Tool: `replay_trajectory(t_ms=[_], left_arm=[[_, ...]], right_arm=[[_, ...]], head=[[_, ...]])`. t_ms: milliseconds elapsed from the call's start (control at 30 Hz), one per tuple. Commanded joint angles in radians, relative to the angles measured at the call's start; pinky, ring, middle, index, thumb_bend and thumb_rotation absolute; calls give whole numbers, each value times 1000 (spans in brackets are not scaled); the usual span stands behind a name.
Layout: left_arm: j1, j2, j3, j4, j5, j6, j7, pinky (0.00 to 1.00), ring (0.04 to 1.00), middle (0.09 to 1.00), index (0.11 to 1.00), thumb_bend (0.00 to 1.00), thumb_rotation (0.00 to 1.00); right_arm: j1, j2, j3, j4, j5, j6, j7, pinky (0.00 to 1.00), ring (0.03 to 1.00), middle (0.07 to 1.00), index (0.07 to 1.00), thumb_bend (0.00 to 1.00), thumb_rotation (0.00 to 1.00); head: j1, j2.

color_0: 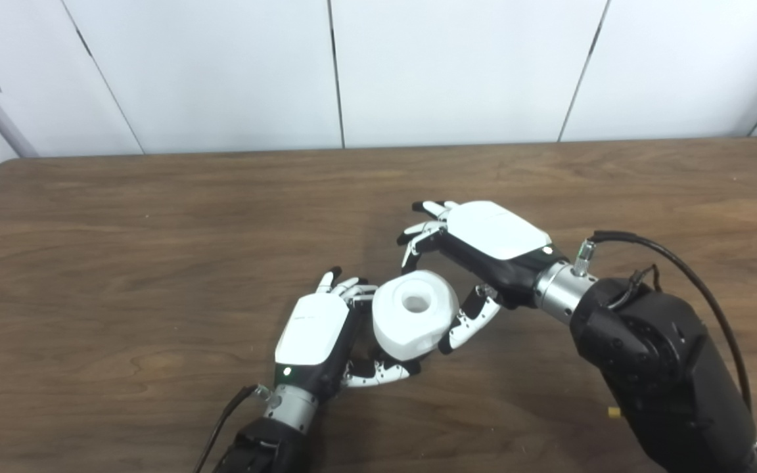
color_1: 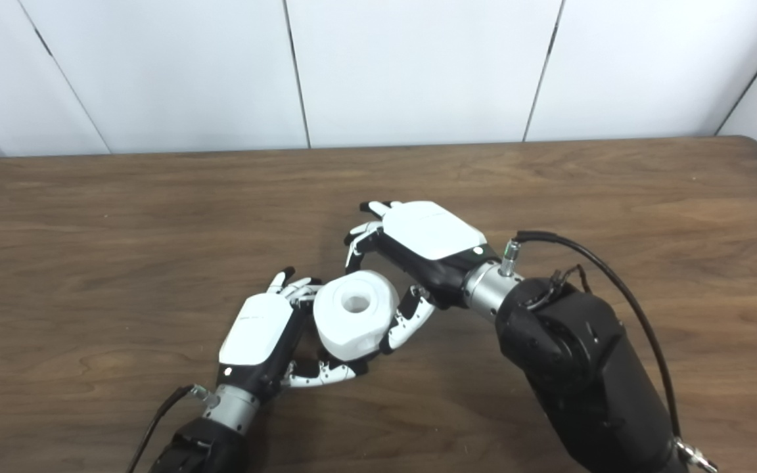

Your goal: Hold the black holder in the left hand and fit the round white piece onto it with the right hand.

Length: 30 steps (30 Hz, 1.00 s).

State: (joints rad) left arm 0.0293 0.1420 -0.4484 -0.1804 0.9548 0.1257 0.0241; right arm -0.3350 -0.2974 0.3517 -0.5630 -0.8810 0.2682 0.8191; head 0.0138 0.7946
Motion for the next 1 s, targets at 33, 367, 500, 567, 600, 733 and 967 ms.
replay_trajectory(t_ms=[33, 367, 500, 567, 600, 733, 967], left_arm=[[0, -2, -18, 7, 24, 14, -44, 1000, 867, 769, 486, 521, 47], [2, -2, -21, 0, 20, 20, -43, 1000, 867, 767, 486, 521, 47], [2, -2, -22, 3, 17, 18, -38, 1000, 865, 767, 486, 520, 47], [1, -3, -22, 5, 17, 19, -37, 1000, 864, 766, 486, 520, 47], [1, -3, -22, 3, 19, 20, -40, 1000, 864, 766, 486, 520, 47], [1, -2, -23, 2, 19, 20, -40, 1000, 864, 766, 486, 520, 47], [1, -2, -24, 0, 19, 23, -44, 1000, 865, 768, 486, 520, 47]], right_arm=[[-20, 9, -9, -15, 8, -11, -23, 1000, 993, 838, 482, 524, 131], [-12, 7, -3, -10, 3, -13, -19, 1000, 992, 838, 482, 524, 131], [-11, 8, 0, -9, -4, -15, -20, 1000, 990, 839, 482, 525, 132], [-9, 8, 2, -7, -6, -19, -26, 1000, 985, 836, 483, 525, 132], [-9, 7, 1, -7, -3, -22, -29, 1000, 984, 835, 483, 525, 132], [-8, 3, 1, -8, 0, -31, -33, 1000, 982, 833, 487, 525, 136], [-11, 2, -1, -17, -3, -20, -20, 1000, 991, 848, 616, 988, 242]], head=[[1, 2], [1, 7], [1, 5], [1, 6], [0, 4], [0, 4], [1, 2]])
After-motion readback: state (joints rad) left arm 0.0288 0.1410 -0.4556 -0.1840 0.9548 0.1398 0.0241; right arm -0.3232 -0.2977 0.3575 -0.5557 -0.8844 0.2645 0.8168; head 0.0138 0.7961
